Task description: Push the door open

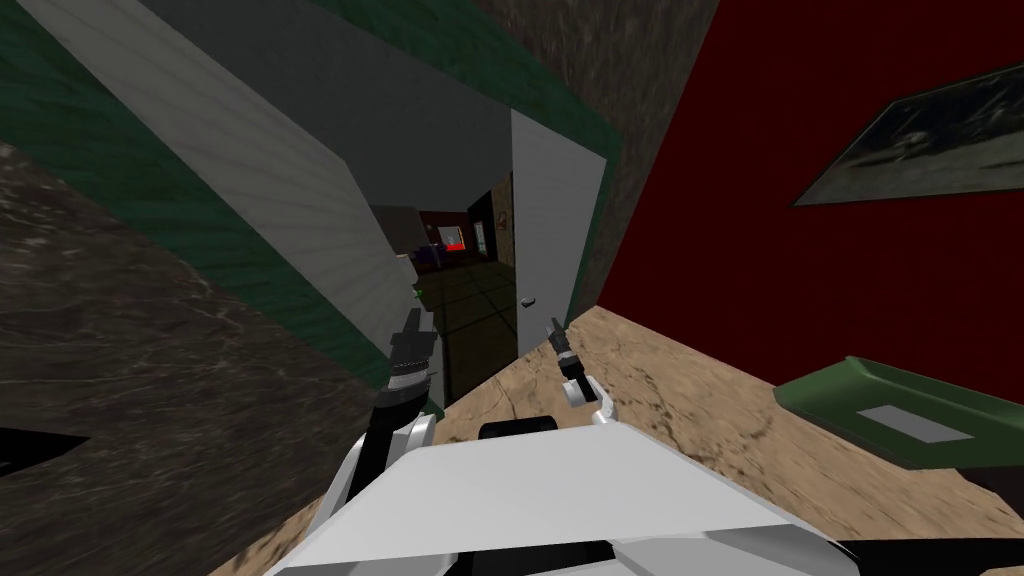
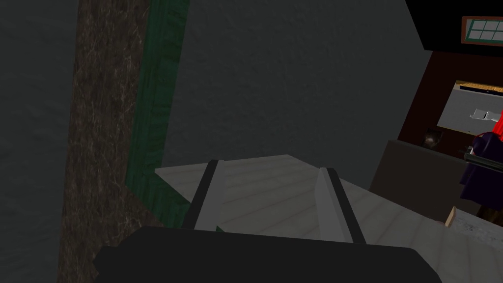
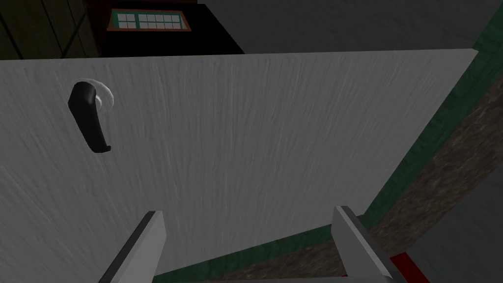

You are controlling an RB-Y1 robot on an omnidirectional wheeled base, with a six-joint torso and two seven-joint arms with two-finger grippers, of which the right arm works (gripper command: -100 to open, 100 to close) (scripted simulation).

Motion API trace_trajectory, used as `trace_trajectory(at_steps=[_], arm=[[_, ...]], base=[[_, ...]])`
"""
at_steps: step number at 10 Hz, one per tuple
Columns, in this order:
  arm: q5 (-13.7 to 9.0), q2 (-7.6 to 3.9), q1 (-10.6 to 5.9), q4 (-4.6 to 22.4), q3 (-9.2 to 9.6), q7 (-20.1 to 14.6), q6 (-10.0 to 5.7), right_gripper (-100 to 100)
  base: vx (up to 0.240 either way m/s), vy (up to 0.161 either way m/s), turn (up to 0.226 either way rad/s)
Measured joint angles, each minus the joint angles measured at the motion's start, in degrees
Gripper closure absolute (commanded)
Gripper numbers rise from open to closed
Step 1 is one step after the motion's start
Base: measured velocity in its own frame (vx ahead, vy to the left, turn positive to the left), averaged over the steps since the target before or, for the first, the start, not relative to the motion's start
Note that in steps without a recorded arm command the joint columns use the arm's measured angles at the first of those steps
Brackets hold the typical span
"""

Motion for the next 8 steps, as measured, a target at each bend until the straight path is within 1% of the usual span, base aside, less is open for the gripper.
trace_trajectory(at_steps=[2,4,6,8], arm=[[0.69,0.21,-1.54,3.62,0.28,-0.10,-0.64,-100],[1.32,0.05,-2.70,7.05,0.55,-0.50,-1.50,-100],[1.99,0.21,-3.75,10.13,0.88,-0.67,-2.19,-100],[2.57,0.28,-5.43,13.84,1.05,-0.93,-3.01,-100]], base=[[0.078,-0.094,0.058],[0.089,-0.088,0.058],[0.082,-0.071,0.047],[0.088,-0.071,0.055]])
